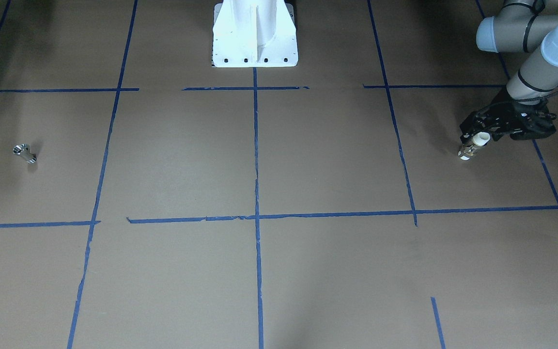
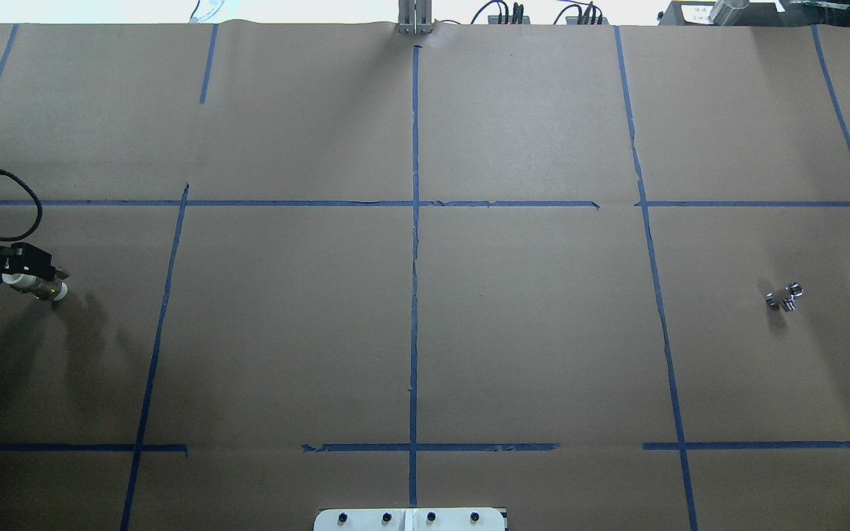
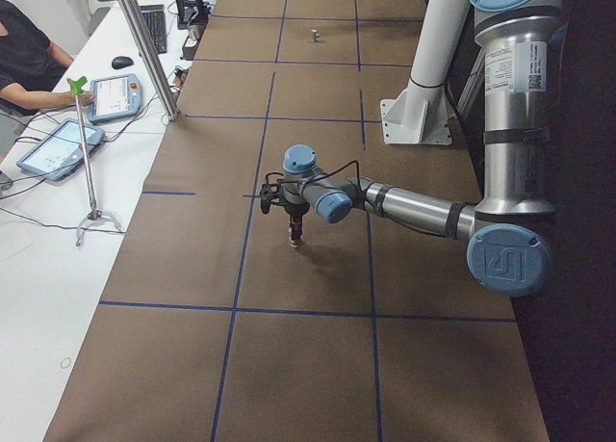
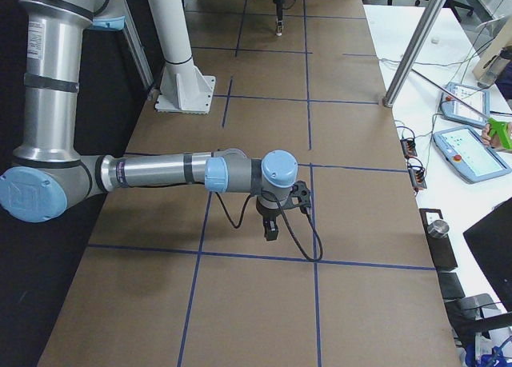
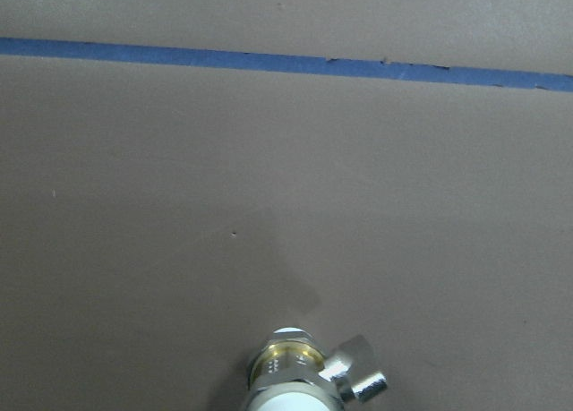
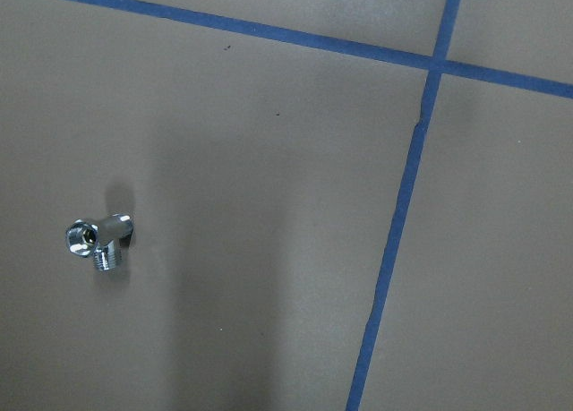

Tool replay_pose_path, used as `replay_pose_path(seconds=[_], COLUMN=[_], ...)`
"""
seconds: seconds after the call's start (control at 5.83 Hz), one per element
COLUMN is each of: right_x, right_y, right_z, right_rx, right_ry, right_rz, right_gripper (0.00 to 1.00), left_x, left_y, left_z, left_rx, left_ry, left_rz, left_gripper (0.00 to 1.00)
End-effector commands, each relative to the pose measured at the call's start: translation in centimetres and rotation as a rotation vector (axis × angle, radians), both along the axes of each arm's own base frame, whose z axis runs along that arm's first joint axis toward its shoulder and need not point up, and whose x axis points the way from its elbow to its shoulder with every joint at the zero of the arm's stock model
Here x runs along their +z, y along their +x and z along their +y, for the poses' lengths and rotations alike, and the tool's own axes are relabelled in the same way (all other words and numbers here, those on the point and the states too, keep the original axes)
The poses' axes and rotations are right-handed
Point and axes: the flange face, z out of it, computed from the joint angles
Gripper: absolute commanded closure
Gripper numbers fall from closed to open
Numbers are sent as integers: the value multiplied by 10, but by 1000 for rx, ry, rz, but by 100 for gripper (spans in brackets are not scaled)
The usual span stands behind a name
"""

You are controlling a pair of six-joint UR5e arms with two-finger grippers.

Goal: Assemble PPR valve and pipe with both arms
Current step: 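Lower the left gripper and grasp the white PPR fitting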

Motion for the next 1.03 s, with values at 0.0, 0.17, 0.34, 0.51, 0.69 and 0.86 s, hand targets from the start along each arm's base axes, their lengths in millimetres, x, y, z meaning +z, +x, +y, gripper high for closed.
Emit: replay_pose_path(seconds=[0.0,0.17,0.34,0.51,0.69,0.86], right_x=[-2,-3,-3,-4,-5,-8], right_y=[0,0,0,-1,-1,-1], right_z=[-1,-2,-2,-2,-2,-4], right_rx=[2,2,2,2,3,1], right_ry=[1,4,4,6,7,13], right_rz=[-2,-2,-2,-4,-4,-5], right_gripper=[0,0,0,0,0,0], left_x=[-1,-1,-1,-5,-28,-71], left_y=[-4,-4,-4,-5,1,12], left_z=[3,4,3,2,-2,-14], left_rx=[-1,-1,-3,-8,-8,-5], left_ry=[0,-1,1,7,30,58], left_rz=[-1,-1,-3,-1,29,58], left_gripper=[83,100,100,100,100,100])
